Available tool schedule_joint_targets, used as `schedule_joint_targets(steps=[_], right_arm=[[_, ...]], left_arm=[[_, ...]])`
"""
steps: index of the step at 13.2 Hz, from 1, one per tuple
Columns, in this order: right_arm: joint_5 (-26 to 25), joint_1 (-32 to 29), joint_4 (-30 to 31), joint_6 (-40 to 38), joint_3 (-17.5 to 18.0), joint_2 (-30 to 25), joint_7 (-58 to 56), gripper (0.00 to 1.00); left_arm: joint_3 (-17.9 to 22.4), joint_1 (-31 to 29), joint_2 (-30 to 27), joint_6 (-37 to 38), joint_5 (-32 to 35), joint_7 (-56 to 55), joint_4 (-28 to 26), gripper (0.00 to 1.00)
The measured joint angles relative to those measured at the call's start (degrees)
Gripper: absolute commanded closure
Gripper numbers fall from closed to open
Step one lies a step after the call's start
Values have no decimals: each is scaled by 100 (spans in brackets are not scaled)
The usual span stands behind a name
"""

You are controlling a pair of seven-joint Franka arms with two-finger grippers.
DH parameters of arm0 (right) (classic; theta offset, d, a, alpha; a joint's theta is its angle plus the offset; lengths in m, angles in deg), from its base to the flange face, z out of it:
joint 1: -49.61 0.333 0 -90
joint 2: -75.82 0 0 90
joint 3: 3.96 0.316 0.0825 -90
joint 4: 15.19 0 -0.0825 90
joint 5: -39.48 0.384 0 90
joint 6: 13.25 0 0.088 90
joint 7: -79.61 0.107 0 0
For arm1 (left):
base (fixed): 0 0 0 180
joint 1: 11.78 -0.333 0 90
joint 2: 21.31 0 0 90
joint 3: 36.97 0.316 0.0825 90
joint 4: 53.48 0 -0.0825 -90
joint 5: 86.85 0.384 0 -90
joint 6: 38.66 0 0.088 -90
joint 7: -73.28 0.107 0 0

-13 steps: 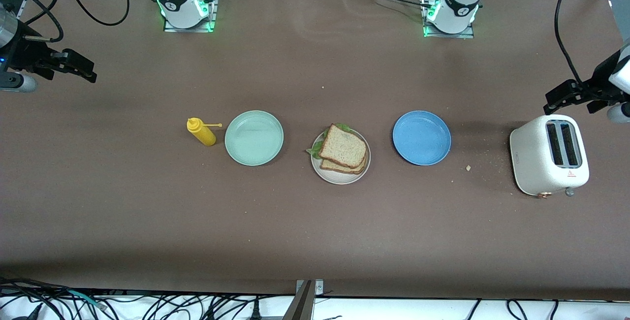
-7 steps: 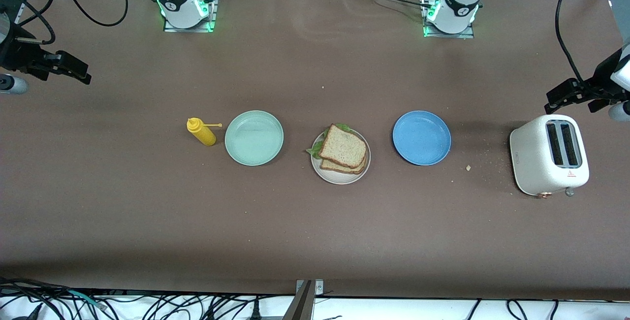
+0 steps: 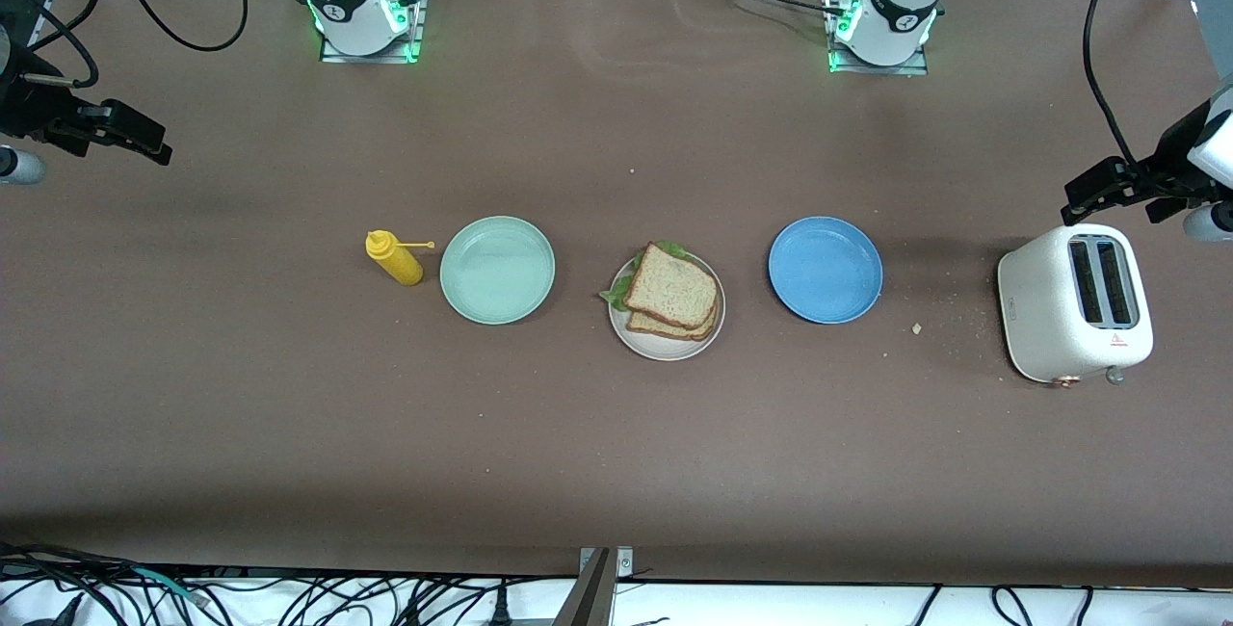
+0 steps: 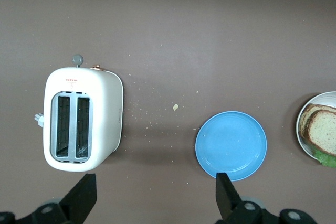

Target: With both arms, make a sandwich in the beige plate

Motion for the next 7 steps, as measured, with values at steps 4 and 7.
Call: schedule_joint_targets(steps=[4,7], right_arm=[[0,0,0,-2,1,3,0,0],[0,0,0,-3,1,6,-1,0]], left_arm=[[-14,5,53,-21,0,0,0,0],[-23,7,59,-36,0,0,22,0]])
